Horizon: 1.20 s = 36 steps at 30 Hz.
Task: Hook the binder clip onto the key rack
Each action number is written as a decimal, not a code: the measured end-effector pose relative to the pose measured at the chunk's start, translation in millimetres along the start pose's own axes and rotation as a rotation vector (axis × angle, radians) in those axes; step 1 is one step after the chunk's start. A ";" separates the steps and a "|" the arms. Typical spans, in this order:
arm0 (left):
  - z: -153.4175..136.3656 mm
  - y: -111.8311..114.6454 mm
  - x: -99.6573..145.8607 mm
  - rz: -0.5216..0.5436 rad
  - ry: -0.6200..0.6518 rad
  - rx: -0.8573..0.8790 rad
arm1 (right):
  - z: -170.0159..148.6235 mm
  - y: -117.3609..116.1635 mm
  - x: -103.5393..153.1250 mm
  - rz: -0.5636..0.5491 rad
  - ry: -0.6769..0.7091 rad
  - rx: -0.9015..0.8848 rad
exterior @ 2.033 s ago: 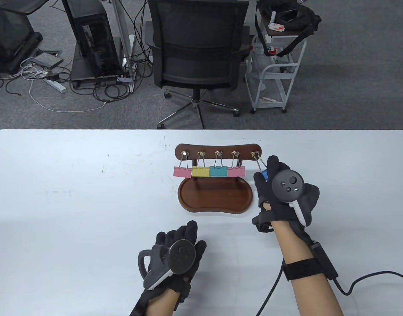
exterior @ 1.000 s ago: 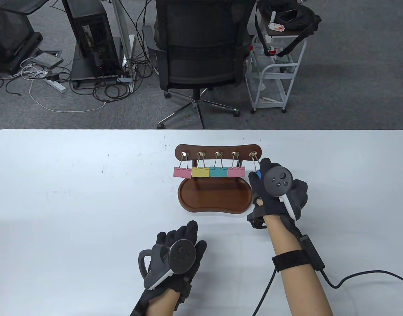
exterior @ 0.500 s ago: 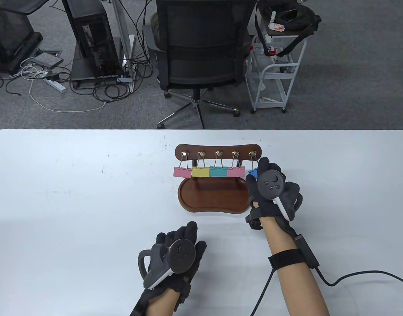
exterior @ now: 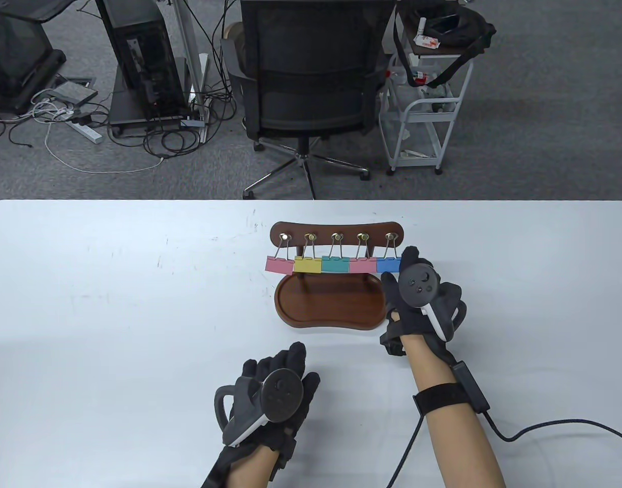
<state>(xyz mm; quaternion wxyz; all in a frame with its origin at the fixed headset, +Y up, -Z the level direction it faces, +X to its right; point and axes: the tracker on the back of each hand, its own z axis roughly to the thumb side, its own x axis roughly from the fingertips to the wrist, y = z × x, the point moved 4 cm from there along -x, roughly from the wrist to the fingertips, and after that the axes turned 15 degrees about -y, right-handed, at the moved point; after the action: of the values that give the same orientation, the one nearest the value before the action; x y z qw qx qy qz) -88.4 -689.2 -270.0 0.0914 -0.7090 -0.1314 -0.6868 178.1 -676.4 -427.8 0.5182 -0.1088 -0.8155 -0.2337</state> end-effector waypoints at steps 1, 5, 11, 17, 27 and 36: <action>0.0 0.0 0.0 -0.001 0.000 0.000 | 0.0 -0.1 -0.2 0.001 -0.001 0.000; -0.4 -0.1 -0.1 -0.002 -0.001 0.005 | 0.4 -0.1 0.6 0.010 -0.005 -0.009; 0.5 0.2 -0.2 -0.005 0.001 0.007 | -1.4 0.8 0.1 0.019 -0.003 0.004; 1.1 0.0 -0.2 0.001 0.005 0.009 | -6.4 6.1 3.5 0.024 0.016 0.002; -3.0 -1.2 0.1 0.012 -0.002 0.008 | -9.8 27.3 13.1 0.041 0.077 -0.023; -3.2 -2.8 0.3 0.029 0.004 0.005 | -12.5 58.8 40.6 0.075 0.186 -0.027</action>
<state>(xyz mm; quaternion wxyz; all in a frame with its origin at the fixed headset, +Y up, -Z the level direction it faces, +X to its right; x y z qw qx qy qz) -92.3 -687.5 -269.7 0.1034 -0.7091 -0.1228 -0.6866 194.9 -634.2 -371.2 0.5985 -0.1243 -0.7560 -0.2340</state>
